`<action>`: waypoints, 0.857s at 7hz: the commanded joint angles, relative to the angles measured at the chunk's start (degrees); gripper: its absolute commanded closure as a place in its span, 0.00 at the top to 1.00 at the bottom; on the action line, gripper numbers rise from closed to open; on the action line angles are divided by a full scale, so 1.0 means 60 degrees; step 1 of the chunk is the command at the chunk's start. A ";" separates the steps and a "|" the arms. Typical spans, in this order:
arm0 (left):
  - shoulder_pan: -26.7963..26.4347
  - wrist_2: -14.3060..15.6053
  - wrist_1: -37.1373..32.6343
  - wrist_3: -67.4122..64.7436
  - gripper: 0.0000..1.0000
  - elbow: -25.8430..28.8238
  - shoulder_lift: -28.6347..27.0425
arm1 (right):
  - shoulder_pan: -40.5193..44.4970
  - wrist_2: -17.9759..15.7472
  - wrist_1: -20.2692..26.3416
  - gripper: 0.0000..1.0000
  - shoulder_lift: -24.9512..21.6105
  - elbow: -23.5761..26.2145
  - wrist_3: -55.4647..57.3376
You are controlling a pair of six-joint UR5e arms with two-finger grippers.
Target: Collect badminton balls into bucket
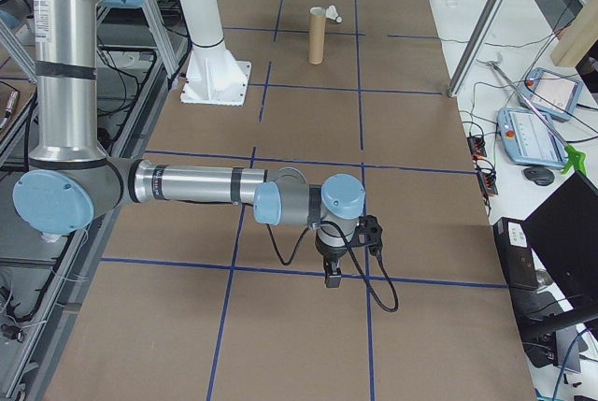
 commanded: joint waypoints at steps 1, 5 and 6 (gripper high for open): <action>0.0029 0.0048 -0.0585 -0.0026 1.00 0.0587 -0.1086 | 0.0000 0.0000 0.0000 1.00 0.0000 0.0000 0.0006; 0.1045 0.0121 -0.4749 -0.3880 1.00 0.1352 -0.0847 | 0.0000 0.0000 0.0000 1.00 0.0000 0.0000 0.0006; 0.1344 0.0122 -0.5518 -0.5358 1.00 0.1469 -0.0625 | 0.0000 0.0000 0.0000 1.00 0.0000 0.0000 0.0006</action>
